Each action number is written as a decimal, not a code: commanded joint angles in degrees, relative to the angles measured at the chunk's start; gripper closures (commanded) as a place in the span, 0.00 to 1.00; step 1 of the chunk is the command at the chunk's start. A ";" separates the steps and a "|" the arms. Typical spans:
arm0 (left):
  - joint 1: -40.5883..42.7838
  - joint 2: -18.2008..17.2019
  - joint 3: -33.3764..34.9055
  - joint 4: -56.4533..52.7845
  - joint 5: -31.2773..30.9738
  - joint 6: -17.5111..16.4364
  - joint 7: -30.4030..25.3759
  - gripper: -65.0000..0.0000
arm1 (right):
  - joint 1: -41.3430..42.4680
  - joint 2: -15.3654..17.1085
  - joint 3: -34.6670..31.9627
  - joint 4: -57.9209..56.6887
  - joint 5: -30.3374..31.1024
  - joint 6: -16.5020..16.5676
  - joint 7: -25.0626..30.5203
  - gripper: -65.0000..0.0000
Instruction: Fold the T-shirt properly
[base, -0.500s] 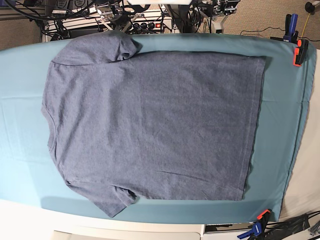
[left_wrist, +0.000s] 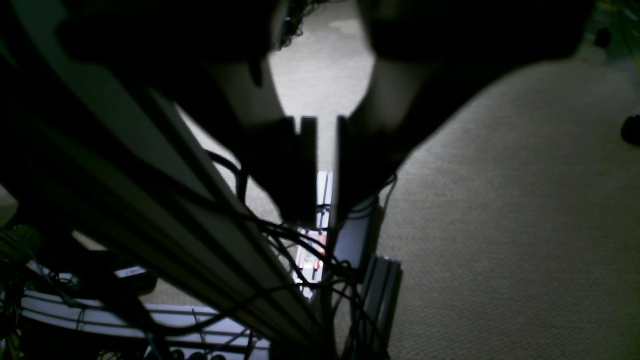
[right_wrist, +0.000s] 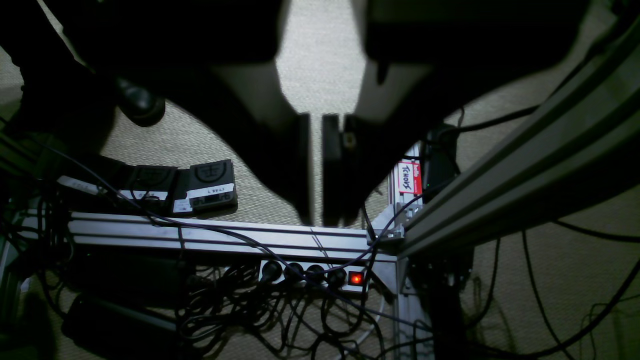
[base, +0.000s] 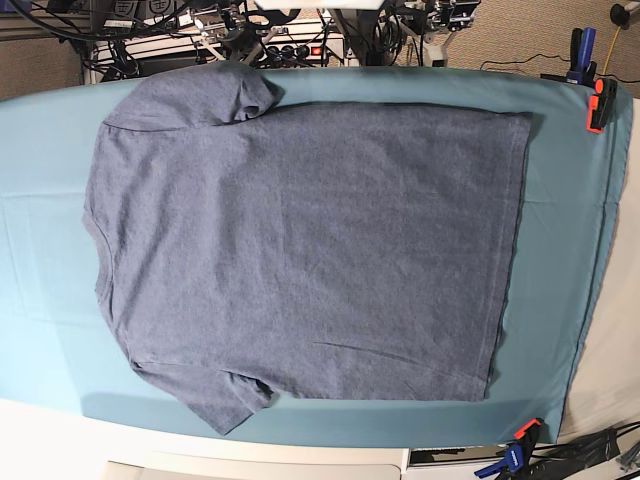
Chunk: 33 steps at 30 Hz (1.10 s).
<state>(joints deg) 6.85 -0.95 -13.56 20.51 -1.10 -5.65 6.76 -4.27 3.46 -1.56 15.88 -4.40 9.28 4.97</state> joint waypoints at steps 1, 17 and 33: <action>0.11 0.13 -0.09 0.28 -0.24 -0.39 -0.35 0.94 | 0.15 0.17 0.15 0.42 0.50 0.37 1.03 0.96; 0.13 0.11 -0.09 0.31 -0.24 -0.39 -0.35 0.94 | 0.13 0.20 0.15 0.42 0.50 0.37 1.05 0.96; 9.09 -0.96 -0.09 13.55 -3.87 -6.49 3.98 0.94 | -7.39 7.26 0.11 10.75 0.52 0.55 -0.11 0.96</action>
<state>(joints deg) 15.73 -1.61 -13.56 33.71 -4.78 -11.86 10.85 -11.60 10.17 -1.56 26.20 -4.21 10.09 3.92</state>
